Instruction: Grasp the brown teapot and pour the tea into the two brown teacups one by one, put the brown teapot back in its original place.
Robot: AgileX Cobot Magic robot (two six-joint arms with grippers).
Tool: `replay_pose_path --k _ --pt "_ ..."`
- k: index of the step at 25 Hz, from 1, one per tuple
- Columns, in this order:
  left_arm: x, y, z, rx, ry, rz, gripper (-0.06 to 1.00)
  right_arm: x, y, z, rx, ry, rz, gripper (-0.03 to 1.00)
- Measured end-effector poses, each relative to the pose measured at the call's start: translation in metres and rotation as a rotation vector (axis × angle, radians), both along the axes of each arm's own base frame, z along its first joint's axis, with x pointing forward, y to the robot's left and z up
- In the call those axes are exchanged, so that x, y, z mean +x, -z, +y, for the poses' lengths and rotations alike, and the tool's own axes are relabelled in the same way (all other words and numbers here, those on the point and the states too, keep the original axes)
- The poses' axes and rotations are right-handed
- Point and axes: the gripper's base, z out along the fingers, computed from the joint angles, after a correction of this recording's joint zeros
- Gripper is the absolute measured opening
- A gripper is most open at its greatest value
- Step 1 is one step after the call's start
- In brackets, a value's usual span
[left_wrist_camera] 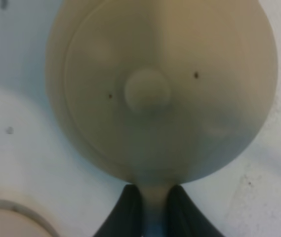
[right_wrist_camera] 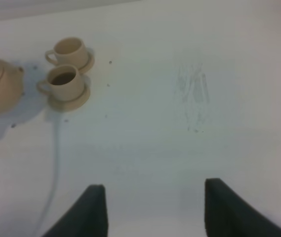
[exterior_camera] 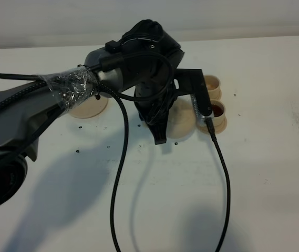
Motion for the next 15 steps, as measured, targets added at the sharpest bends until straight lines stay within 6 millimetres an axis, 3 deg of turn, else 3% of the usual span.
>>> replay_pose_path --k 5,15 --pt "0.005 -0.002 0.0 -0.006 0.027 -0.063 0.11 0.0 0.0 0.0 0.0 0.0 0.0 0.47" --pt "0.035 -0.029 0.002 0.052 0.133 -0.443 0.11 0.0 0.0 0.0 0.001 0.001 0.0 0.47"
